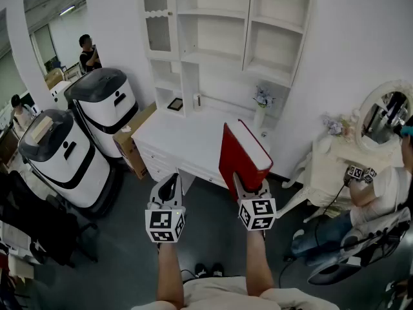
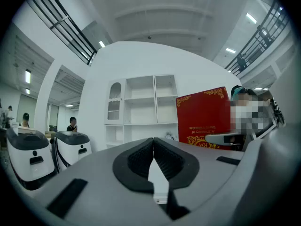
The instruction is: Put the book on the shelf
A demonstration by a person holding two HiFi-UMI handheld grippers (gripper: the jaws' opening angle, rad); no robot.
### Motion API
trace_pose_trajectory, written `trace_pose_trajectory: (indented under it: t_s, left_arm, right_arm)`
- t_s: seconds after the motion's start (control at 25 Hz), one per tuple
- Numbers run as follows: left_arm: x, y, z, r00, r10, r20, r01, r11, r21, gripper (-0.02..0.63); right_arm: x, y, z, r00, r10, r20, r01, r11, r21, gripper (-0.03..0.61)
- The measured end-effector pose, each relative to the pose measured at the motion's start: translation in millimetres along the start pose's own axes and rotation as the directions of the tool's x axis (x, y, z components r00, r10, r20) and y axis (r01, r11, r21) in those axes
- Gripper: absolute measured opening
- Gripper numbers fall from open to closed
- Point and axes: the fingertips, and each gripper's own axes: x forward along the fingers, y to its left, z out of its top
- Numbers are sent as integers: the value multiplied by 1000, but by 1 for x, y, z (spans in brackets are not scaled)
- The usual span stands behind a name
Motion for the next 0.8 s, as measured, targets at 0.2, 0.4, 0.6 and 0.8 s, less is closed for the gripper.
trace_pose_trajectory:
  t_s: [0.2, 0.4, 0.6, 0.8]
  left_arm:
    - [15, -8, 2, 1000, -5, 6, 5, 1000, 7, 17]
    - [21, -21, 5, 1000, -14, 17, 14, 1000, 5, 17]
    - [23, -29, 11, 1000, 4, 23, -5, 1000, 17, 17]
    - [15, -31, 6, 999, 43, 20, -43, 999, 13, 17]
  right_arm:
    - [5, -12, 4, 1000, 0, 23, 0, 1000, 19, 187]
    - [5, -15, 0, 999, 34, 3, -34, 999, -2, 190]
    - [4, -21, 6, 997, 73, 19, -73, 997, 15, 190]
    - [-2, -29, -3, 996, 81, 34, -82, 996, 41, 190]
